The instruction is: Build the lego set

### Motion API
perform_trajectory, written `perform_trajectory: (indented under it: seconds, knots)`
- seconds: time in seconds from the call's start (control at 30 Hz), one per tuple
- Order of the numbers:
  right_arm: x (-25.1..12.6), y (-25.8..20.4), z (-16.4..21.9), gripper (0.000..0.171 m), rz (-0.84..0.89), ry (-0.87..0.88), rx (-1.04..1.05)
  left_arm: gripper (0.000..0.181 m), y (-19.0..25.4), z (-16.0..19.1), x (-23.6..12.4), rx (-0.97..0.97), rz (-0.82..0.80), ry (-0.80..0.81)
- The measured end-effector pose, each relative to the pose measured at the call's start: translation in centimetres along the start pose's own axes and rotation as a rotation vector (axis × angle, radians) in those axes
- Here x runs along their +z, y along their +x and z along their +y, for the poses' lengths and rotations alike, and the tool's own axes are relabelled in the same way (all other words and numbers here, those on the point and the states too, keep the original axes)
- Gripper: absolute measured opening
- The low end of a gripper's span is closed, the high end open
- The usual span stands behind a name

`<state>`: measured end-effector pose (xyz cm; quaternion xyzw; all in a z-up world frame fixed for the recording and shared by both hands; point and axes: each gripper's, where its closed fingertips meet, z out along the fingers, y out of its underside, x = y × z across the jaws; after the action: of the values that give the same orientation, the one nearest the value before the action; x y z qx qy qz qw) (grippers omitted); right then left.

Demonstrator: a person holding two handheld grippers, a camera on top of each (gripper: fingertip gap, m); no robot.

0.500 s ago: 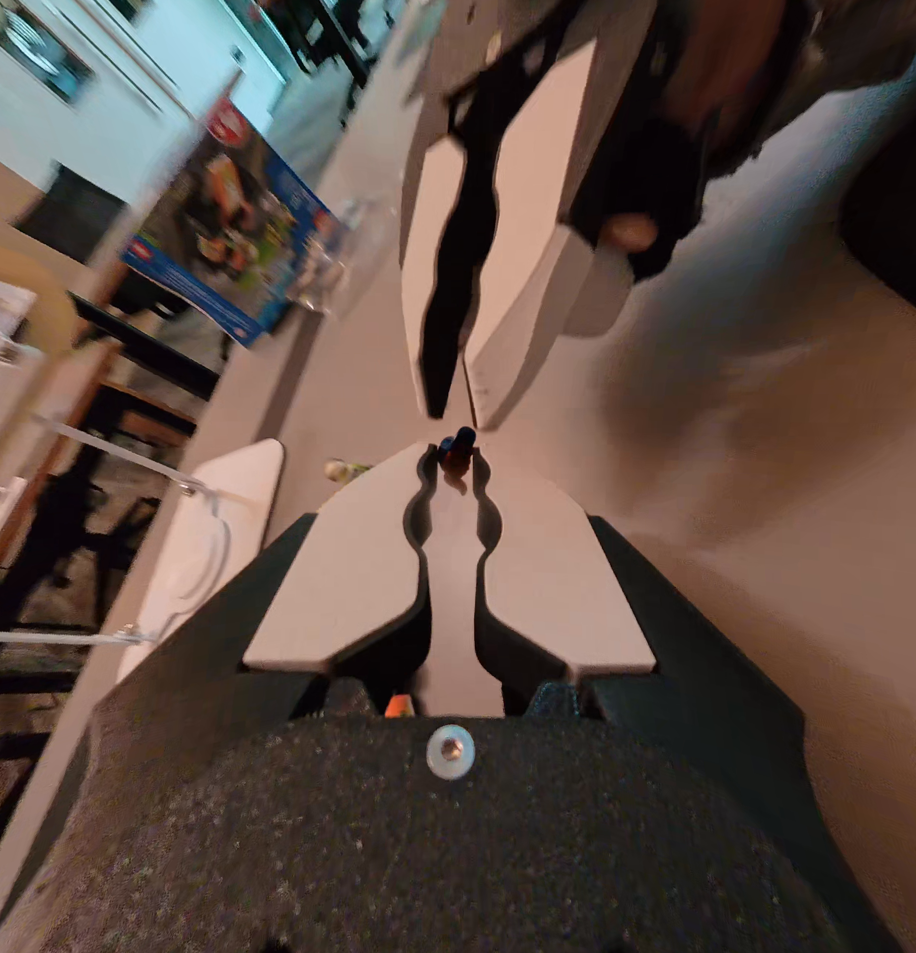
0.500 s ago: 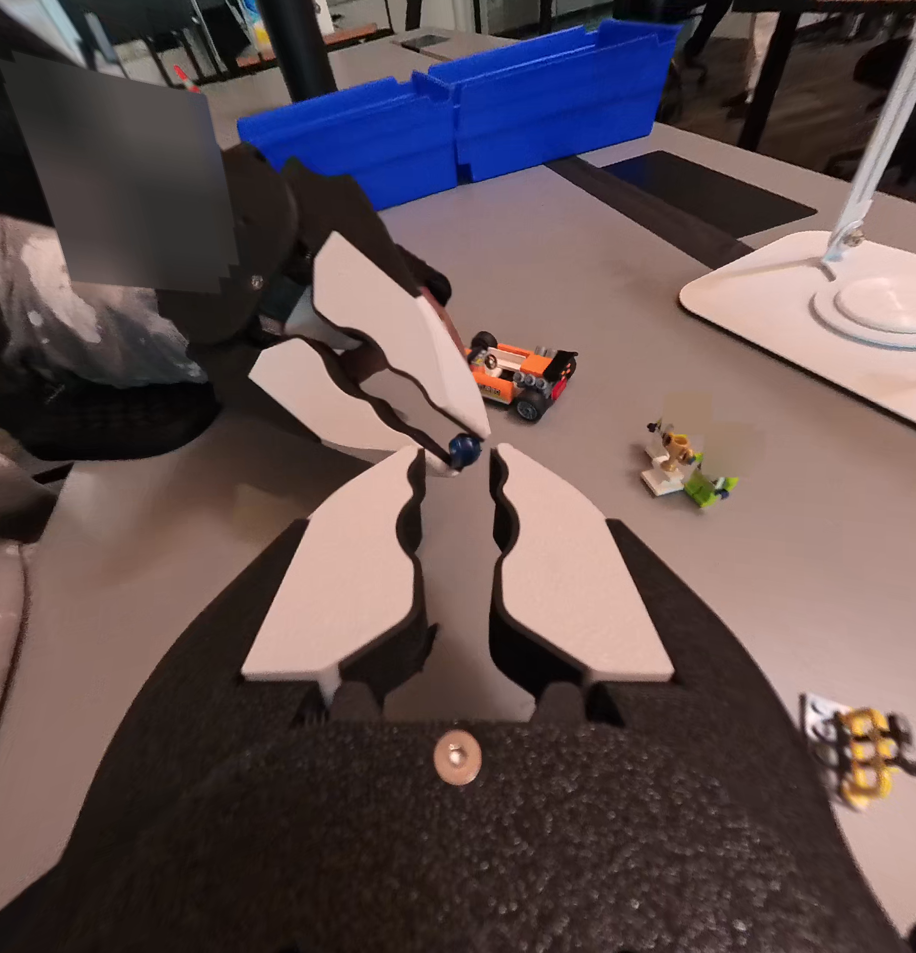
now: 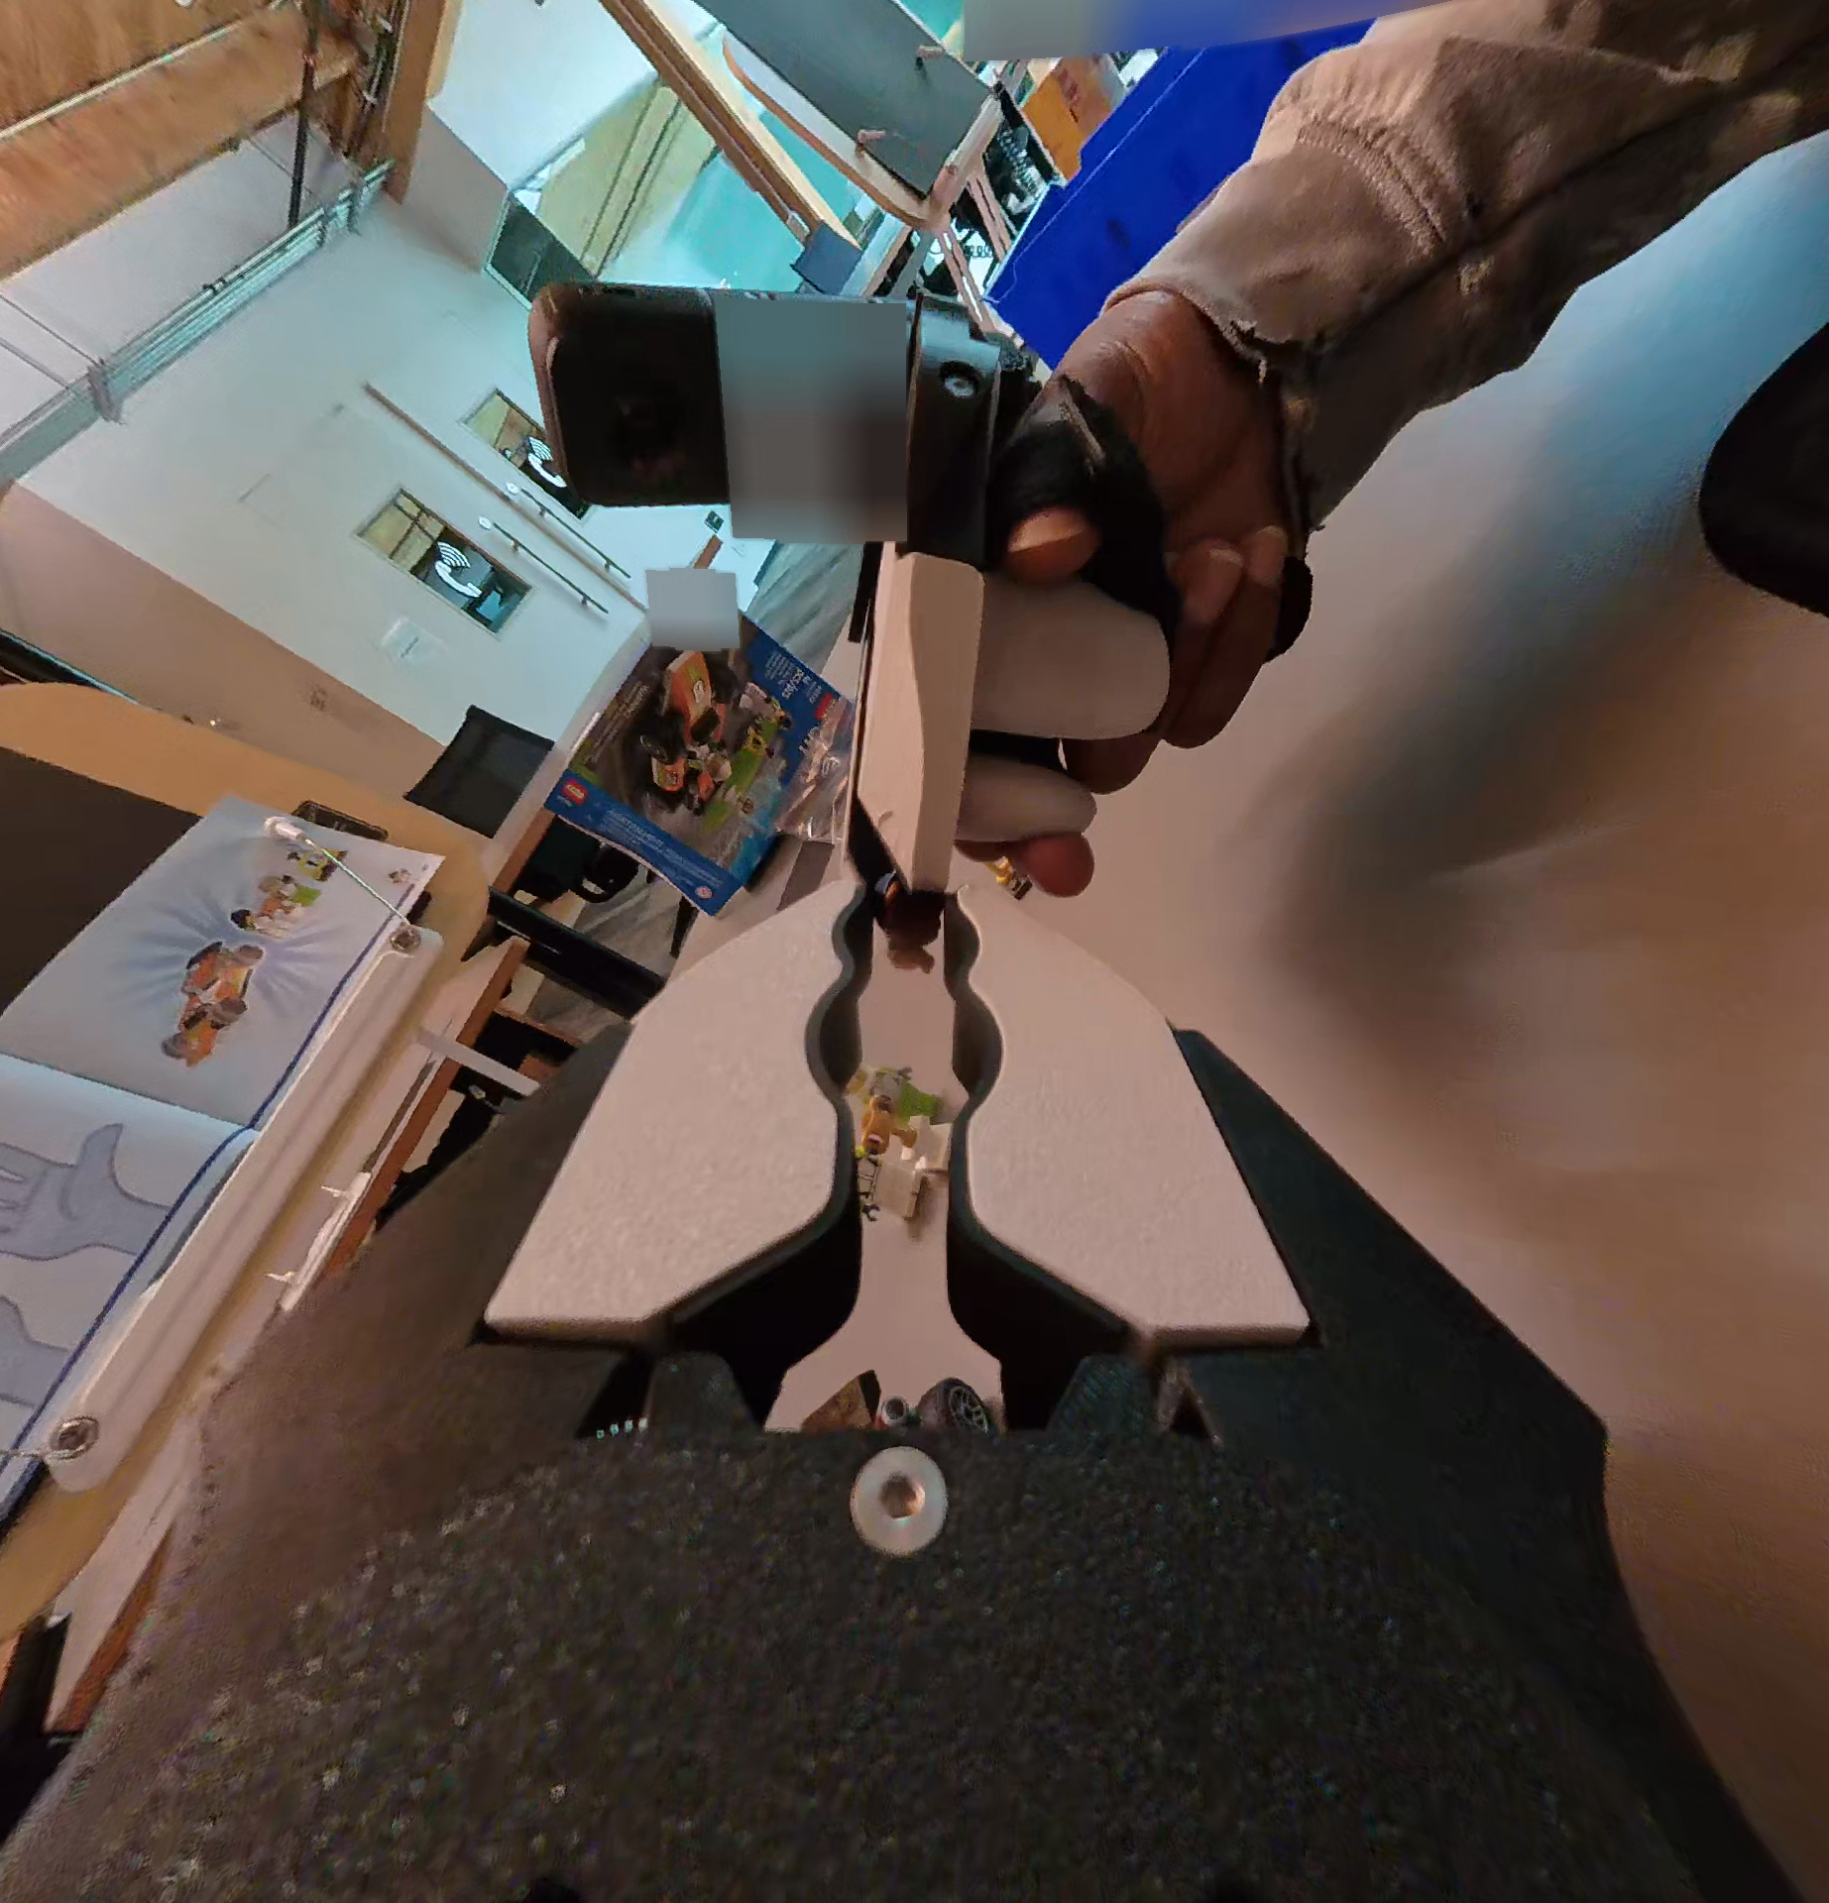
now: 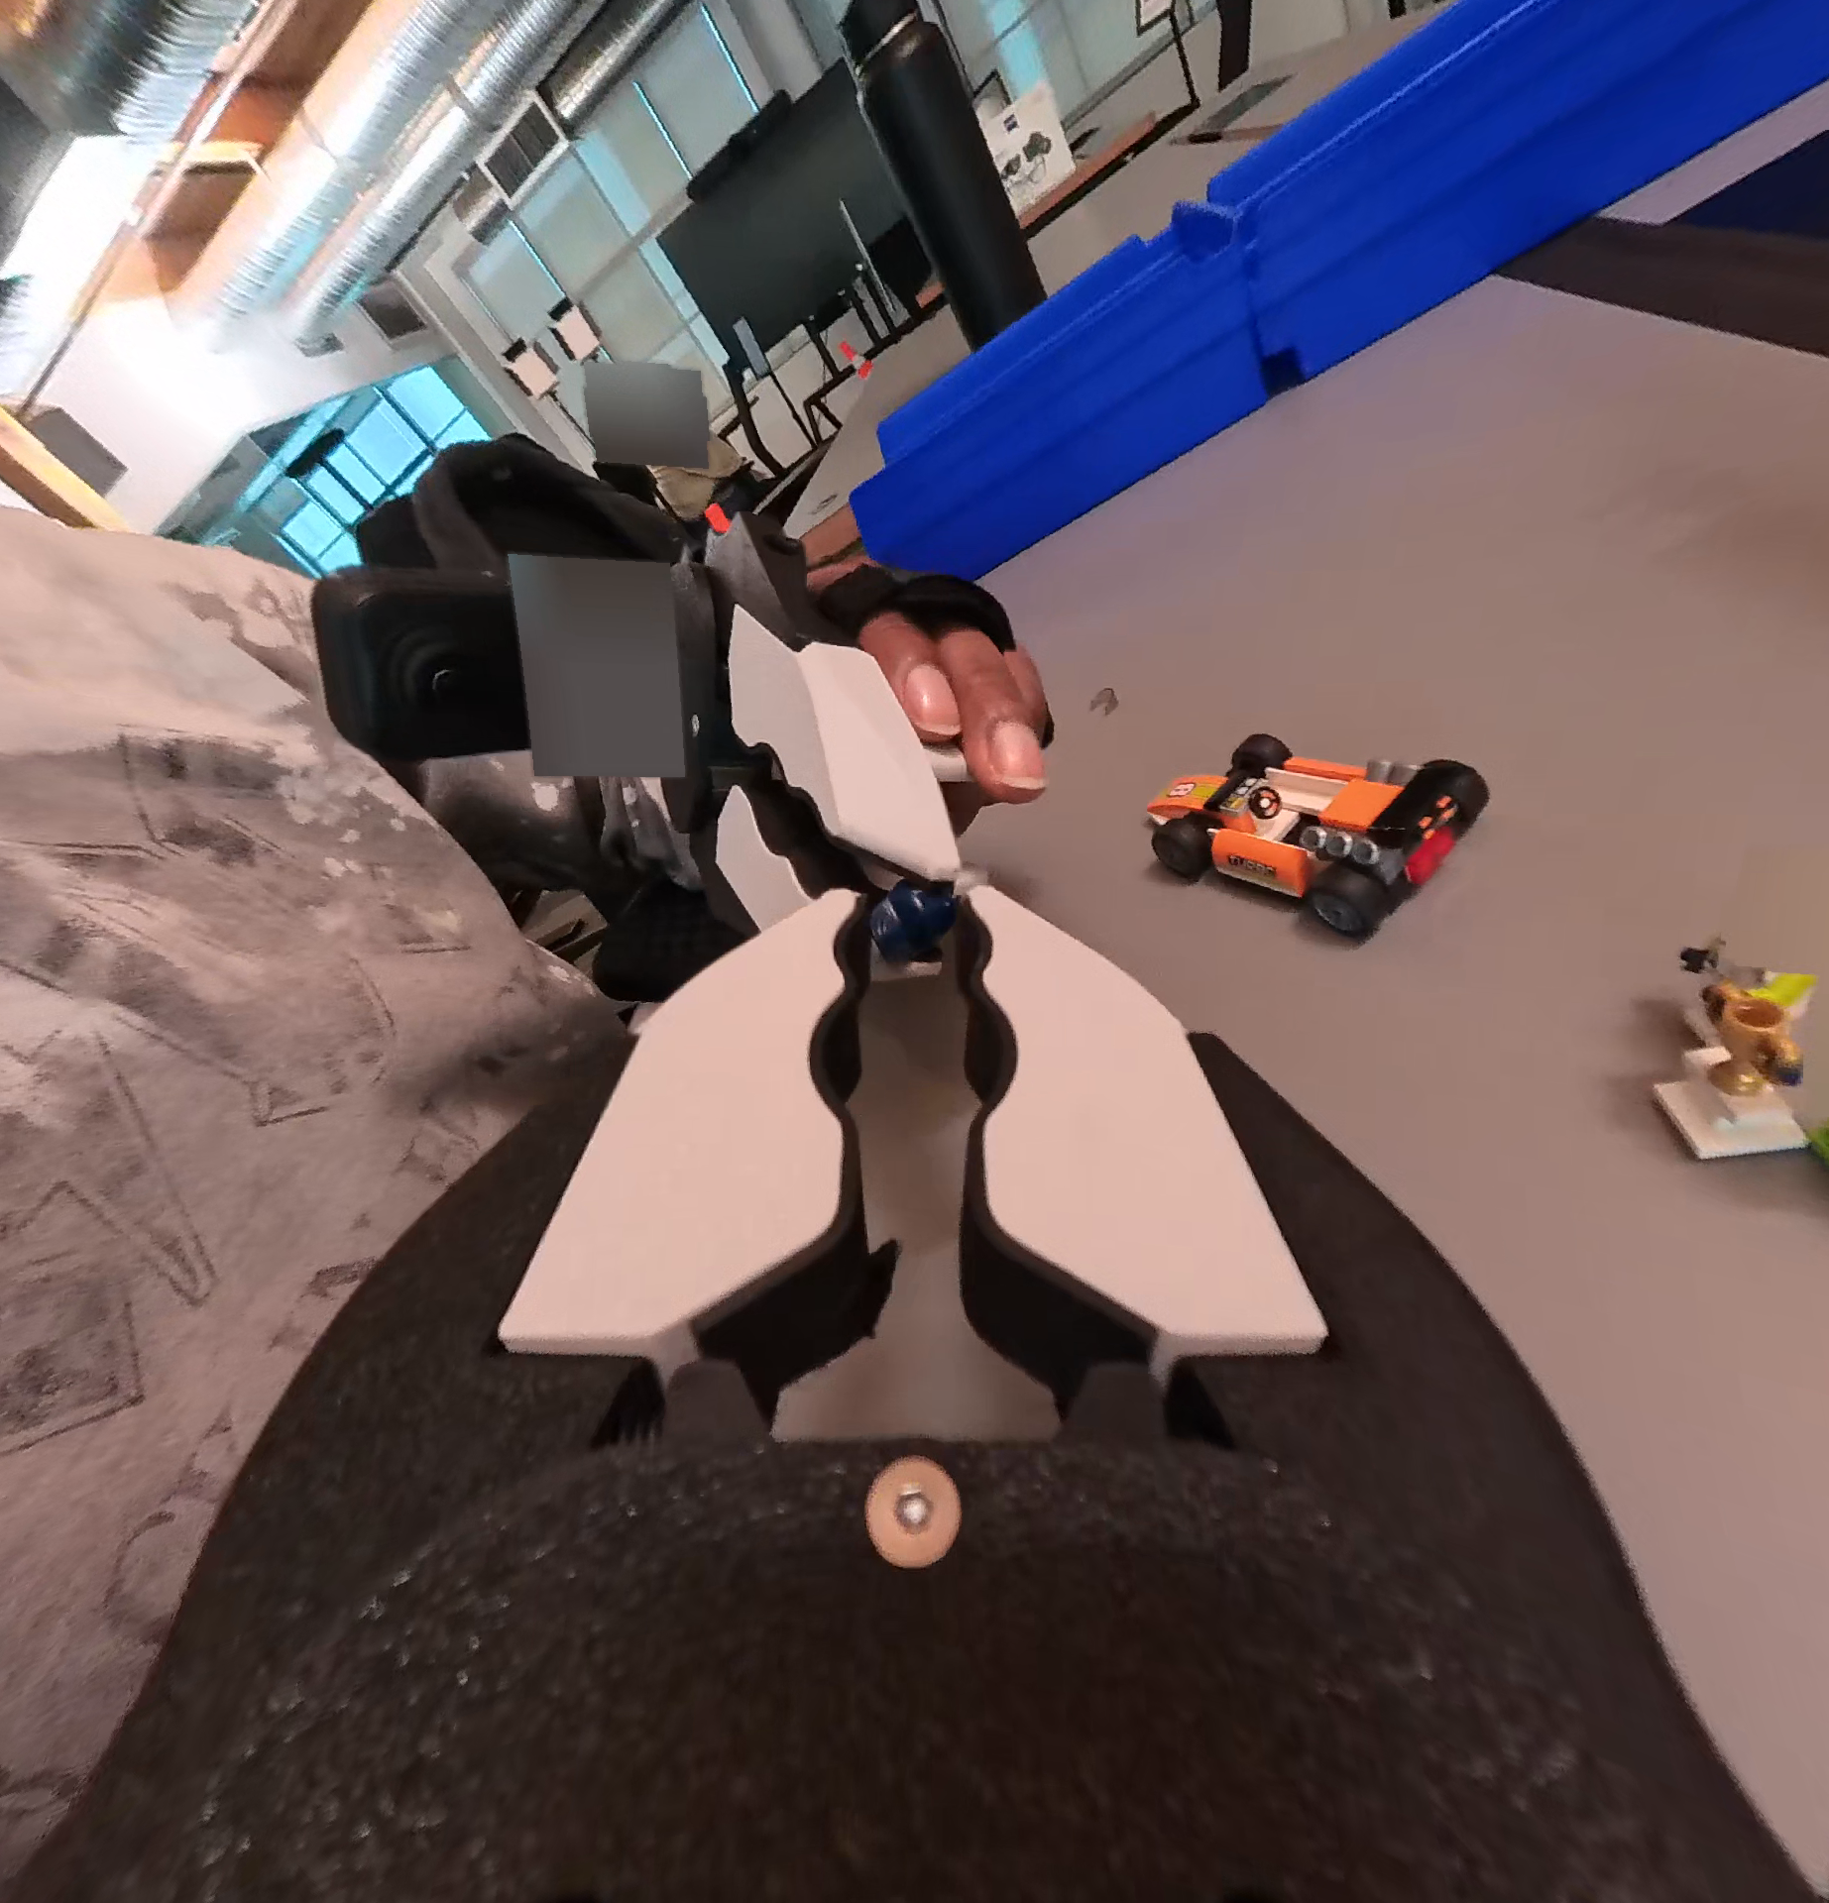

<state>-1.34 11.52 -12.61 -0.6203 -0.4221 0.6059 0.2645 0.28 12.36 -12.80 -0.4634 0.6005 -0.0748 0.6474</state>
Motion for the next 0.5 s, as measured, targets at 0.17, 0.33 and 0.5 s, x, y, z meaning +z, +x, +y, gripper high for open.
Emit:
perform_trajectory:
  seconds: [0.17,0.33,0.5]
  knots:
    - [-0.3,1.3,-0.2,0.013,0.13,-0.021,-0.107,0.019,-0.7,1.4,-0.5,-0.177,0.057,-0.015]
    - [-1.3,3.7,-0.2,0.013,0.429,-0.115,-0.412,0.015,-0.6,3.3,-0.8,-0.759,0.263,-0.069]
    - [-0.9,4.8,0.5,0.012,0.647,-0.224,-0.695,0.02,-0.3,3.6,0.0,-1.244,0.392,-0.059]
